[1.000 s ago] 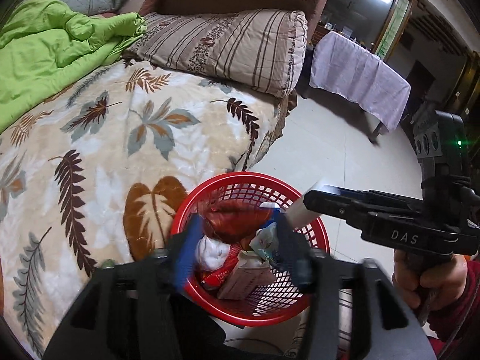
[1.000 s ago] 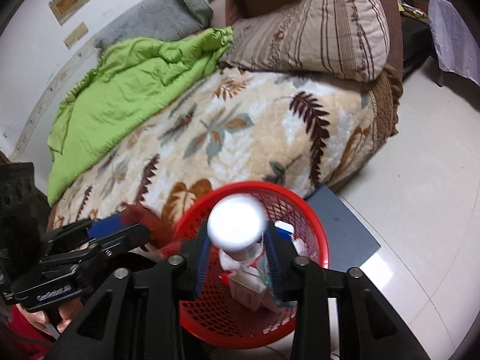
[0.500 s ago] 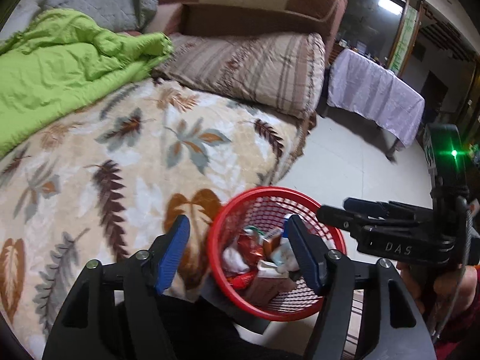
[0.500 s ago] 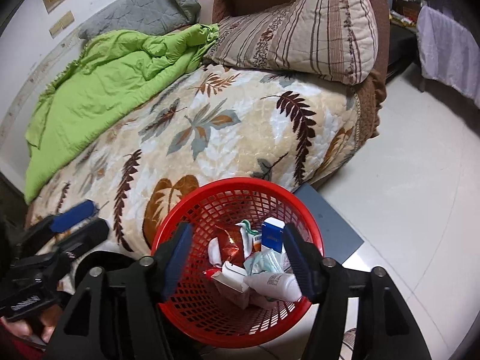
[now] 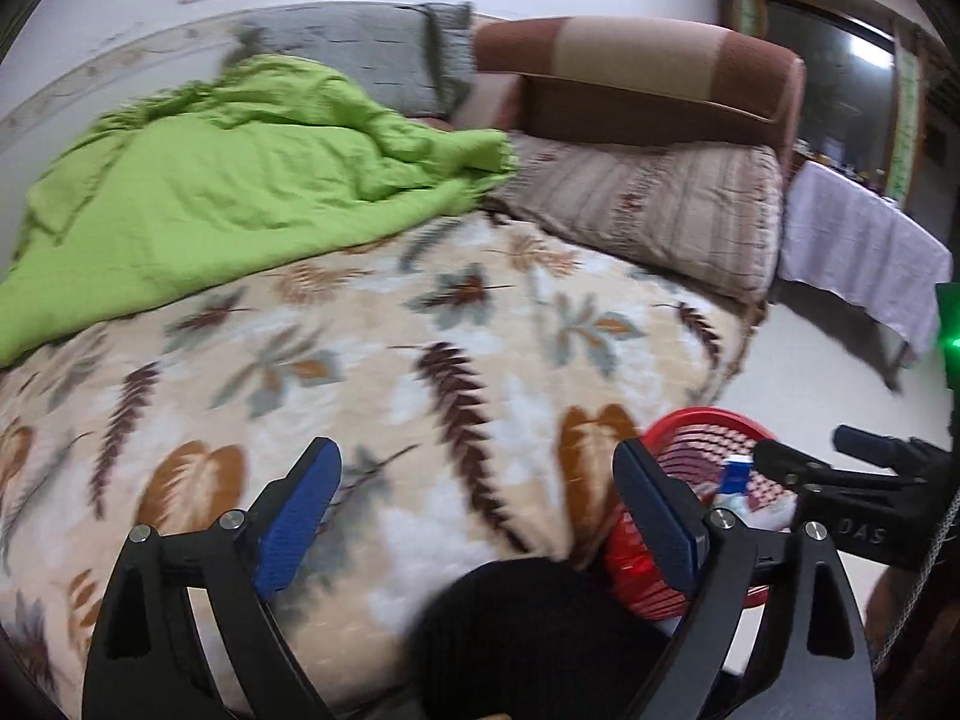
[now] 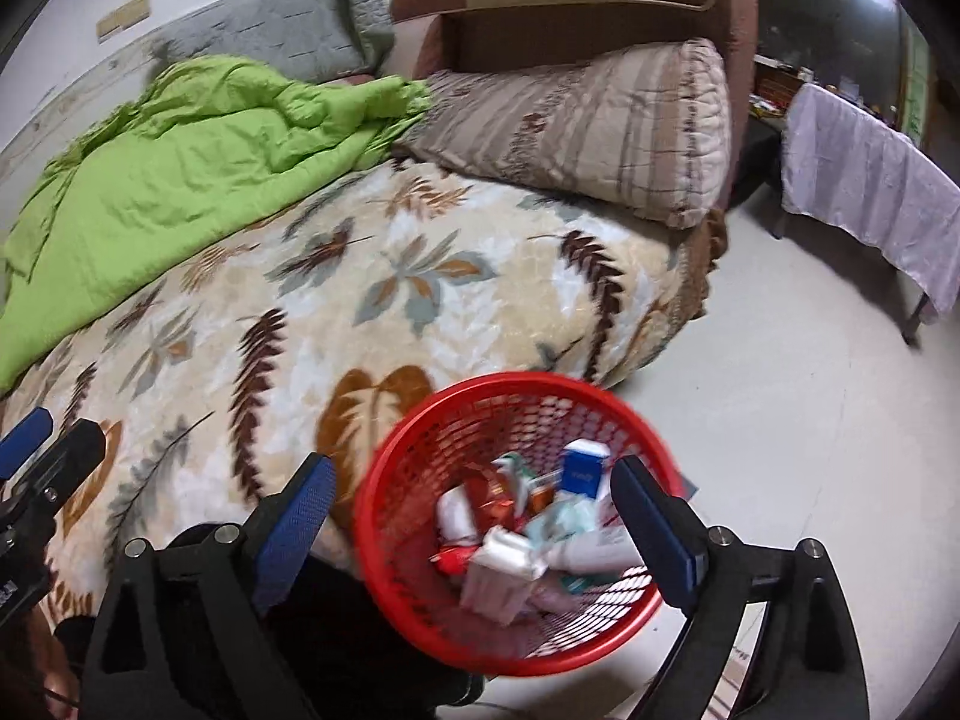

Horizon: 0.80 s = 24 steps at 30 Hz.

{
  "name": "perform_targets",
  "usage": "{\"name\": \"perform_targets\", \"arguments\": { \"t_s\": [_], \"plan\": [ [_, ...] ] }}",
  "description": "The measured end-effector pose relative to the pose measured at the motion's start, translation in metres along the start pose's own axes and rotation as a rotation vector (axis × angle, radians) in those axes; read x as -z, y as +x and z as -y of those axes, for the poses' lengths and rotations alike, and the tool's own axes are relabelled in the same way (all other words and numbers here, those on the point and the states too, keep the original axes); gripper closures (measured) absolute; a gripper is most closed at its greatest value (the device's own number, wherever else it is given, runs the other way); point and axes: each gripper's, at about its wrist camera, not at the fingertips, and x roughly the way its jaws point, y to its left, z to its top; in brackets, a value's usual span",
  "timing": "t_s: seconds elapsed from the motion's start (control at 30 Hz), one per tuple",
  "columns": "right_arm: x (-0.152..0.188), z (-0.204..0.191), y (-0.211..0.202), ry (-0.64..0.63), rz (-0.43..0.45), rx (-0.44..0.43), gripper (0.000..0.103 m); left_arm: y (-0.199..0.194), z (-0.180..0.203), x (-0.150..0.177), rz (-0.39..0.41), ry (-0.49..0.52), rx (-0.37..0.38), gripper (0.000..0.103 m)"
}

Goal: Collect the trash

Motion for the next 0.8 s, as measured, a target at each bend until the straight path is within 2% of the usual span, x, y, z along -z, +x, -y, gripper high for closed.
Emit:
{"name": "perform_targets", "arguments": {
  "t_s": [0.17,0.3,0.8],
  "plan": [
    [0.012,-0.022,-0.011,-0.083,0.023,0.010,0.008,-0.011,-0.023,0.019,0.010,-0.033,-0.117,0.009],
    [0.012,-0.024,-0.020,-0.089,0.060,0.020,0.008,-0.014,-0.026,0.026,0.018,-0.016,-0.170,0.008],
    [0.012,-0.027,-0.035,-0.118,0.121,0.040,0.008,-0.019,-0.026,0.023,0.031,-0.055,-0.185,0.007]
  ]
}}
